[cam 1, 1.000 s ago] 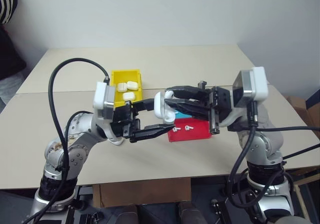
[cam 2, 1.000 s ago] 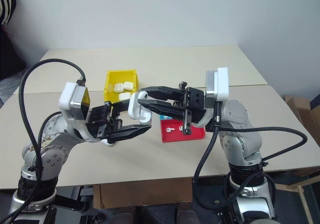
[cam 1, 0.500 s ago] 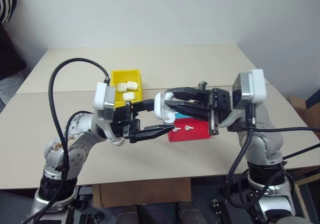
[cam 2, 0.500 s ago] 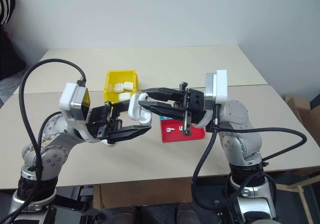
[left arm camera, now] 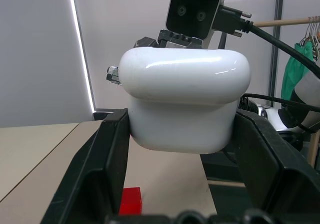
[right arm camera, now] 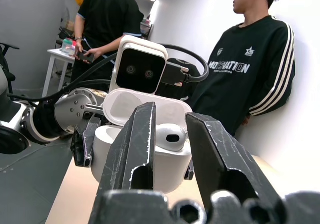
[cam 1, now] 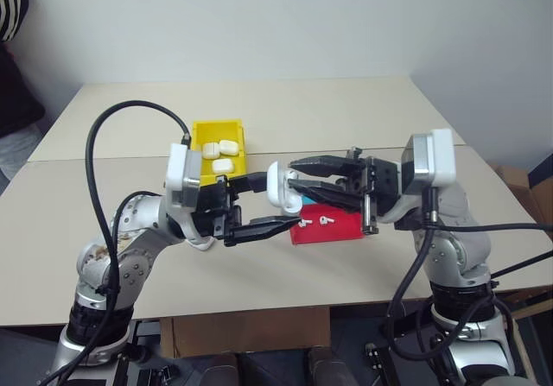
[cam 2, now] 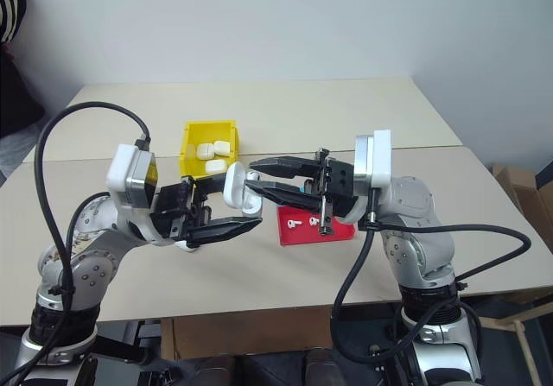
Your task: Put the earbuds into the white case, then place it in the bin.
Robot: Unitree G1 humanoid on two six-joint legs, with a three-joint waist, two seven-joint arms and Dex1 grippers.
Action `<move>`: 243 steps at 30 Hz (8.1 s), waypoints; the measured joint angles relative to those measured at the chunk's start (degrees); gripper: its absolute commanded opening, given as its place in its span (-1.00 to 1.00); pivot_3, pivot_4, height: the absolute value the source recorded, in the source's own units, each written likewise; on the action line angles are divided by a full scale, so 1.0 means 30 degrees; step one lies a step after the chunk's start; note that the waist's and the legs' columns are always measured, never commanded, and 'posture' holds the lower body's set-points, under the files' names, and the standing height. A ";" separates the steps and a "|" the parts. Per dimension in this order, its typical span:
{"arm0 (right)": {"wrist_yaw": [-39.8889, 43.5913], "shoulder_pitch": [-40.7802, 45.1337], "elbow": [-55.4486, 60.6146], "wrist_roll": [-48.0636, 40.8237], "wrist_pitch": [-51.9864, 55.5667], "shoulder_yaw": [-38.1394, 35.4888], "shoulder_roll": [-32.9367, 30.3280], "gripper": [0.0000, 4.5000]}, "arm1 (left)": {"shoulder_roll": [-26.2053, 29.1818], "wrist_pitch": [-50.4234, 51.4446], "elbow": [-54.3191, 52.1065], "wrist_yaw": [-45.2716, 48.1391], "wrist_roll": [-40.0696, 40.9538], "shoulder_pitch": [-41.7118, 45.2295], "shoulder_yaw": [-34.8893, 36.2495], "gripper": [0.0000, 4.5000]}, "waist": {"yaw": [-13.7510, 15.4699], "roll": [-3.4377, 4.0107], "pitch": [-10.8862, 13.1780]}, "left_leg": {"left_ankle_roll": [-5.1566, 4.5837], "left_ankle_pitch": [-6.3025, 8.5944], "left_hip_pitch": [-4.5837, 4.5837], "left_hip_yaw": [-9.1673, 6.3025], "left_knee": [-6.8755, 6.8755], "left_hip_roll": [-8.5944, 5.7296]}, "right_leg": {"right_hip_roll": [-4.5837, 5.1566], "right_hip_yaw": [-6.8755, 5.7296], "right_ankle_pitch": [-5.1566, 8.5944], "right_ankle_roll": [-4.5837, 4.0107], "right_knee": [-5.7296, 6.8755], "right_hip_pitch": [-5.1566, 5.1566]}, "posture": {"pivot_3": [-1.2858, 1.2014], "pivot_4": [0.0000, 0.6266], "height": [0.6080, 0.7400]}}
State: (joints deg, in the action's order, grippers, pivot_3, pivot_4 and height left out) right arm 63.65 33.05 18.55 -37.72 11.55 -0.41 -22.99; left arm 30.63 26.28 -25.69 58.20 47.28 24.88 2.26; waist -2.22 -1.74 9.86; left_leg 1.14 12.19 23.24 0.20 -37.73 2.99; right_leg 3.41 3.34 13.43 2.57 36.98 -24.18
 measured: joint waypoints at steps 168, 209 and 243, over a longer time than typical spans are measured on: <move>-0.0431 1.5398 -3.1822 2.2670 -0.9450 0.9548 0.2568 -0.10 | 0.4264 -0.1943 -0.1693 -0.0491 -0.1526 -0.6631 0.2741 0.23 | -0.0467 0.0035 0.0022 | 0.0010 -0.0008 -0.0118 0.0047 0.0235 0.0007 | -0.0002 0.0024 -0.0051 -0.0194 0.0012 -0.0030 | 0.03 -0.52 1.00; -0.0278 1.5396 -3.1843 2.2700 -0.9991 0.9568 0.2609 -0.65 | 0.4187 -0.3319 -0.0770 0.1289 -0.3164 -0.8313 0.2690 0.23 | -0.0578 0.0036 0.0023 | 0.0011 -0.0009 -0.0118 0.0047 0.0237 0.0008 | -0.0002 0.0024 -0.0050 -0.0198 0.0015 -0.0033 | 0.03 -0.52 1.00; -0.3757 0.5184 0.0033 0.0657 1.0844 -0.6332 -0.1264 -0.65 | -0.0434 -0.1905 0.1945 -0.0075 -0.2237 0.0533 -0.0733 0.23 | -0.0094 0.0033 0.0023 | 0.0009 -0.0008 -0.0059 0.0010 0.0208 -0.0002 | 0.0000 0.0007 -0.0045 -0.0178 0.0007 -0.0028 | 0.03 -0.52 1.00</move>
State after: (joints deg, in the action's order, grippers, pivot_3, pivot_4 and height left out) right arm 52.37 48.60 18.65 -35.75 44.08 -19.41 -26.79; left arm 29.33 20.56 -19.85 57.98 40.57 26.48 0.06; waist -2.50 -1.64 9.93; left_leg 1.16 12.16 23.06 0.23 -37.11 2.99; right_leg 3.41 3.36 13.30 2.03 37.00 -24.26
